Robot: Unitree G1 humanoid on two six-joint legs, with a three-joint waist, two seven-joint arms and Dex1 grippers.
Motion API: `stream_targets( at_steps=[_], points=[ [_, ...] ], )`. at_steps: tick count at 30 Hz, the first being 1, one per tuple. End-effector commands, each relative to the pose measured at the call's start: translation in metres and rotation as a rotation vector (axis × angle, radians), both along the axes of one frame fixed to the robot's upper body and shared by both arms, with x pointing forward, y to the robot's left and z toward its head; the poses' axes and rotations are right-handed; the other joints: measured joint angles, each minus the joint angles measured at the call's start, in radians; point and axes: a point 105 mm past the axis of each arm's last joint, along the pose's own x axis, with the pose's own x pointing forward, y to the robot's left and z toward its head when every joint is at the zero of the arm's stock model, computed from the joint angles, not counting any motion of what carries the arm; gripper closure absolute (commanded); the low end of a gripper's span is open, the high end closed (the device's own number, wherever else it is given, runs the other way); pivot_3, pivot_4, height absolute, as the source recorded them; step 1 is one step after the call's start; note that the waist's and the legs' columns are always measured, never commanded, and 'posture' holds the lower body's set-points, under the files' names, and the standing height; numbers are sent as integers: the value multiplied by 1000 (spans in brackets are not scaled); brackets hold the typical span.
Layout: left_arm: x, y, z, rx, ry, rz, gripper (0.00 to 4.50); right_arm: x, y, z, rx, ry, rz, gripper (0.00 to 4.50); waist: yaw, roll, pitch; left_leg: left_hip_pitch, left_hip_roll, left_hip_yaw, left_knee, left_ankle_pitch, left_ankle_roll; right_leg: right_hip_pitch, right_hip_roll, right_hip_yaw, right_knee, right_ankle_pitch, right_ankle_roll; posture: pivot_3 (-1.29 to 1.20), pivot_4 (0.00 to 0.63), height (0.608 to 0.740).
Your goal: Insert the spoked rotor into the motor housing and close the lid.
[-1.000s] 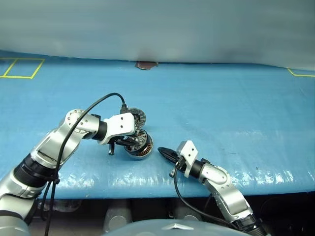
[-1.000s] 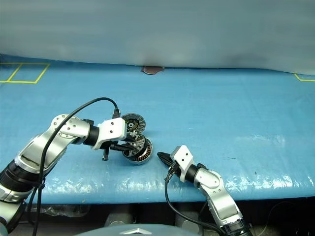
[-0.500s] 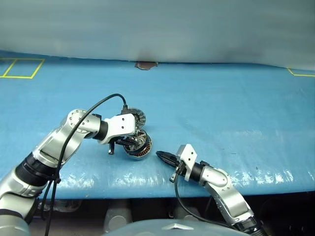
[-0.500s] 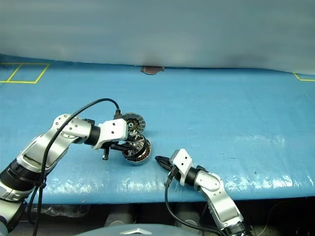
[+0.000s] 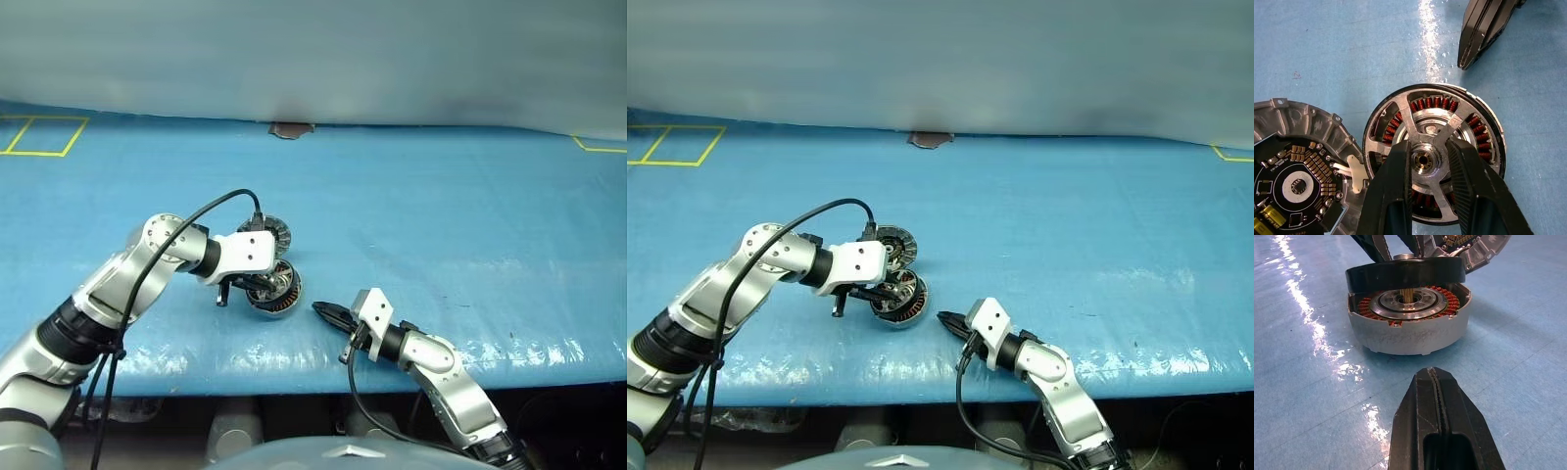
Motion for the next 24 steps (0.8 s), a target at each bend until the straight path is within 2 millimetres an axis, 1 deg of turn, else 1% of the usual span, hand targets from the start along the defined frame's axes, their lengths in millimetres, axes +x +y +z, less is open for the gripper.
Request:
stream_targets(
  at_steps=[1,3,4,5,10,13,14,16,17,19,20,22,23,24],
  points=[
    [1,-4,4,20,-28,-37,3738,1,1,9,20,-41,-1,4500,-1,0,0,0,0,0,0,0,0,0,0,0,0,0,0,0,150,740],
    [0,-5,3,33,-30,-55,3738,1,1,9,19,-39,-4,4500,0,0,0,0,0,0,0,0,0,0,0,0,0,0,0,0,150,740],
    [-1,-5,3,41,-32,-63,3025,1,1,9,19,-38,-6,4500,0,0,0,0,0,0,0,0,0,0,0,0,0,0,0,0,150,740],
    [-1,-5,3,47,-34,-70,2820,1,1,9,19,-38,-7,4500,0,0,0,0,0,0,0,0,0,0,0,0,0,0,0,0,150,740],
    [-2,-9,7,30,-44,-84,1163,1,1,8,19,-34,-10,4500,1,0,0,0,0,0,0,0,0,0,0,0,0,0,0,0,150,740],
    [-5,-16,18,-63,-27,-80,180,0,1,8,21,-32,-10,4500,2,0,0,0,0,0,0,0,0,0,0,0,0,0,0,0,150,740],
    [-8,-19,24,-115,-9,-80,29,0,0,9,26,-31,-14,4500,2,0,0,-1,0,0,0,0,0,0,0,0,0,0,0,0,150,740],
    [-16,-20,33,-188,26,-88,29,1,-1,12,30,-32,-17,4500,0,0,0,-1,0,0,0,0,0,0,0,0,0,0,0,0,150,740],
    [-24,-18,36,-225,65,-102,29,2,-2,15,32,-37,-21,4500,-2,0,0,-1,0,0,0,0,0,0,0,0,0,0,0,0,150,740],
    [-38,-10,37,-266,106,-126,29,3,-5,21,24,-51,-25,4500,-8,2,1,0,0,0,0,0,0,0,0,1,0,0,0,0,150,740],
    [-41,-5,35,-290,118,-94,29,4,-6,25,16,-57,-26,4500,-9,3,1,0,0,0,-1,0,0,0,0,1,0,0,0,0,150,740],
    [-42,4,30,-323,107,-10,411,6,-9,31,-3,-46,-33,4500,-5,3,1,0,0,0,-1,0,0,0,0,1,0,0,-1,0,150,740],
    [-46,9,28,-344,114,20,654,8,-10,34,-17,-40,-34,4500,-3,3,1,0,0,-1,0,0,0,0,0,0,0,0,0,0,150,740],
    [-50,12,26,-369,116,40,988,9,-10,36,-35,-37,-30,4500,-3,3,1,0,0,-1,0,0,0,0,0,0,0,0,0,0,150,740]
  ],
)
